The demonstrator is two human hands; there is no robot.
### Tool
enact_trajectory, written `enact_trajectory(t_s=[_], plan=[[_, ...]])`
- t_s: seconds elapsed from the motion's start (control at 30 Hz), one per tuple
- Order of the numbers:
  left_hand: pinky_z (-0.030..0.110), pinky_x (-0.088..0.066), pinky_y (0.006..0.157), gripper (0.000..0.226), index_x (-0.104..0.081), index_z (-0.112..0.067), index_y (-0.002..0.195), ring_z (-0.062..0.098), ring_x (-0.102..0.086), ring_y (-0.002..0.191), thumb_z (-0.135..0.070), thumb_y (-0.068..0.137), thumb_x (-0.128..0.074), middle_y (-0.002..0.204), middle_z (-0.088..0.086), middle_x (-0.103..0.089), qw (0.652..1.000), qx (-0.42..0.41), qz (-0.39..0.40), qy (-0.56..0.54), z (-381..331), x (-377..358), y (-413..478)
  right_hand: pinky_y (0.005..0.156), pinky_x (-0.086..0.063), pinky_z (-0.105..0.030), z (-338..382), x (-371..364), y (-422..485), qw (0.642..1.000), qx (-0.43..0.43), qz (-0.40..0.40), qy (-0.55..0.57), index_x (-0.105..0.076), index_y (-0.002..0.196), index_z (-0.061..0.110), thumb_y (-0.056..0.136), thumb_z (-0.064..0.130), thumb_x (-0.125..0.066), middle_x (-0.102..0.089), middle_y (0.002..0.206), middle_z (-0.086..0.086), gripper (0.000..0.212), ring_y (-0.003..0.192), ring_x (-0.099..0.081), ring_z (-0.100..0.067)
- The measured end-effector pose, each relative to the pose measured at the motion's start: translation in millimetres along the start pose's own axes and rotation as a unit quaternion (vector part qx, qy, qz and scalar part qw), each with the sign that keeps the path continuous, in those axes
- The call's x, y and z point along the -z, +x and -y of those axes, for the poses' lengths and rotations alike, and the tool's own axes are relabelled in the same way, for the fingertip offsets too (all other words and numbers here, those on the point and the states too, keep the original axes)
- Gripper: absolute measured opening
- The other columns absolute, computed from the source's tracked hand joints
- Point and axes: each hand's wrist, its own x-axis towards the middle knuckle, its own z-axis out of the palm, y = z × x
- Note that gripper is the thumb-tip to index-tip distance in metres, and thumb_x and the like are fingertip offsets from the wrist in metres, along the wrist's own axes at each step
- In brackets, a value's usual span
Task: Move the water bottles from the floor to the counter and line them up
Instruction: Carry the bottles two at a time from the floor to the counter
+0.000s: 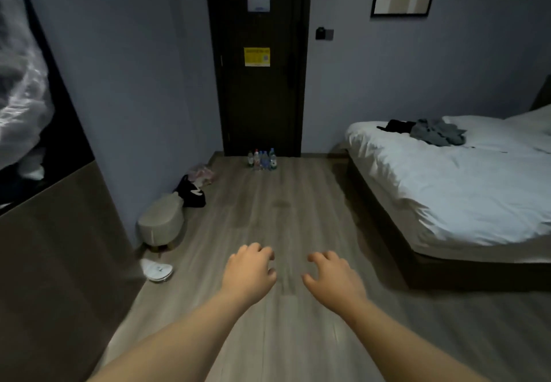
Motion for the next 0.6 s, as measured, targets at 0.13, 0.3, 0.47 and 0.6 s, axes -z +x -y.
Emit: enact_trajectory(t_s=[0.13,0.3,0.47,0.6], plan=[[0.032,-0.039,0.099,0.037,-0.051,-0.023,0.126,0.022,-0.046,0.123,-0.035,0.091,-0.045,0.128,0.002,-0.052,0.999,0.035,0.040,0.002,-28.5,-8.4,84.8,0.102,-0.040,-0.038,-41.0,33.8,79.4,1.000,0.002,0.027,-0.007,-0.040,0.136,0.027,0.092,0.044,-0.042,-0.042,0.139,-0.001,0.047,0.127,-0.042,-0.024],[0.032,-0.039,0.100,0.037,-0.051,-0.021,0.125,0.024,-0.046,0.123,-0.033,0.090,-0.045,0.127,0.004,-0.052,0.998,0.031,0.048,-0.005,-55.3,-12.9,179.4,0.102,-0.040,-0.038,-77.5,58.4,167.7,0.999,-0.003,0.041,-0.008,-0.041,0.136,0.027,0.093,0.044,-0.042,-0.043,0.139,-0.002,0.046,0.127,-0.042,-0.024],[0.031,-0.041,0.100,0.037,-0.053,-0.022,0.124,0.023,-0.048,0.121,-0.032,0.089,-0.048,0.124,0.004,-0.055,0.998,0.033,0.046,-0.029,-62.1,-22.3,269.2,0.101,-0.042,-0.038,-99.0,67.6,248.8,0.999,-0.008,0.043,-0.005,-0.041,0.135,0.028,0.092,0.044,-0.043,-0.043,0.139,0.000,0.046,0.126,-0.043,-0.022],[0.031,-0.043,0.097,0.037,-0.055,-0.023,0.122,0.022,-0.051,0.119,-0.033,0.087,-0.051,0.122,0.003,-0.057,0.998,0.025,0.021,-0.044,-49.3,-21.8,350.0,0.102,-0.042,-0.038,-98.6,79.1,324.7,1.000,0.003,0.025,-0.014,-0.041,0.135,0.028,0.092,0.044,-0.044,-0.042,0.139,0.001,0.046,0.126,-0.043,-0.021]])
